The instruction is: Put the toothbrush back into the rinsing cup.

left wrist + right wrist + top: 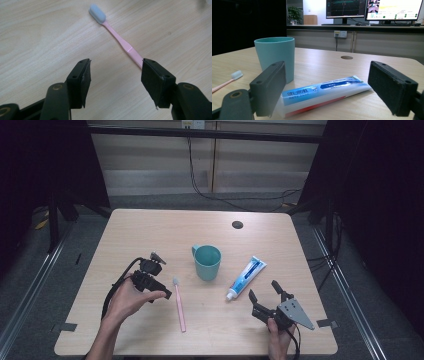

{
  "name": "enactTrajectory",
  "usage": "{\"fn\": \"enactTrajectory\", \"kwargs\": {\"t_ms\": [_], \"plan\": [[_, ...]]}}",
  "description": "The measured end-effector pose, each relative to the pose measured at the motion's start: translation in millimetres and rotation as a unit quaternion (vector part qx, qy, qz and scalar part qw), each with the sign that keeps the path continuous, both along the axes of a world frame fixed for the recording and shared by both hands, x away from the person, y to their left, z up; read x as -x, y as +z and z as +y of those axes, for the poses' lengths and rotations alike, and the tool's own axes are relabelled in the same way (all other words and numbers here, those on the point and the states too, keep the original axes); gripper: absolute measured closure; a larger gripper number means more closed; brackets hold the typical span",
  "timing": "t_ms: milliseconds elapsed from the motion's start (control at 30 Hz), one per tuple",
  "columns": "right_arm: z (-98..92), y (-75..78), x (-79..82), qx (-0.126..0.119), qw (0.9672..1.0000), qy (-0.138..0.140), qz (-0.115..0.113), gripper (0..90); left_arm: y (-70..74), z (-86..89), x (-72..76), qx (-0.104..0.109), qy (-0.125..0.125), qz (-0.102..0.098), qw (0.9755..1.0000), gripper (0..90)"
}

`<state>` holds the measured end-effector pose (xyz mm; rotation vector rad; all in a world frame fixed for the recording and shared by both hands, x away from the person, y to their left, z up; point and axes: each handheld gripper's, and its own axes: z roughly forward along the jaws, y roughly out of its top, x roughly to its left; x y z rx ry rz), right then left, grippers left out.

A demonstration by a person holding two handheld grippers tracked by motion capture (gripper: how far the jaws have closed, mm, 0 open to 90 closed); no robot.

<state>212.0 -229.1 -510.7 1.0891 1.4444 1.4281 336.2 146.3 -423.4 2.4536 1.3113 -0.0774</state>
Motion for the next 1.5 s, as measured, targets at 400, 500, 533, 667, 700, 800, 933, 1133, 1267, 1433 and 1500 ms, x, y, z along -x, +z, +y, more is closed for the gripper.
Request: {"fn": "enactTrajectory", "kwargs": {"t_ms": [400, 500, 533, 667, 700, 800, 933, 1133, 1267, 1433, 1500], "plan": [[0.0, 0.0, 0.0, 0.001, 1.0000, -0.001, -0.001, 14.6, -5.4, -20.6, -6.5, 0.013, -0.004, 0.057, 0.9983, 47.7], [0.0, -0.1, 0.0, 0.001, 1.0000, -0.001, -0.002, 14.5, -9.0, -28.2, -6.4, 0.008, -0.013, 0.067, 0.9976, 50.8], [0.0, -0.1, 0.1, 0.000, 1.0000, -0.001, -0.002, 14.5, -10.8, -30.2, -6.5, 0.005, -0.017, 0.073, 0.9972, 51.8], [0.1, -0.1, 0.2, 0.000, 1.0000, -0.001, -0.002, 14.5, -18.7, -37.8, -7.0, -0.009, -0.006, 0.086, 0.9962, 55.3], [0.1, -0.1, 0.2, 0.000, 1.0000, -0.001, -0.002, 14.5, -20.4, -39.5, -7.2, -0.007, 0.002, 0.088, 0.9961, 56.6], [0.1, -0.1, 0.2, 0.000, 1.0000, -0.001, -0.002, 14.6, -25.5, -44.0, -8.8, -0.015, 0.017, 0.096, 0.9951, 56.2], [0.1, -0.1, 0.3, 0.000, 1.0000, -0.001, -0.002, 14.5, -30.1, -50.7, -9.3, -0.027, 0.022, 0.100, 0.9944, 55.9], [0.1, -0.1, 0.3, 0.000, 1.0000, -0.001, -0.002, 14.6, -33.4, -55.4, -10.8, -0.032, 0.026, 0.104, 0.9937, 56.4], [0.1, -0.1, 0.4, 0.000, 1.0000, -0.001, -0.003, 14.5, -36.7, -56.5, -12.0, -0.039, 0.026, 0.103, 0.9936, 58.9], [0.2, -0.1, 0.4, 0.000, 1.0000, 0.000, -0.003, 14.5, -40.3, -57.0, -13.0, -0.054, 0.025, 0.101, 0.9931, 60.7], [0.1, -0.2, 0.5, 0.000, 1.0000, 0.000, -0.003, 14.5, -41.4, -58.0, -13.4, -0.056, 0.022, 0.103, 0.9929, 60.0]]}}
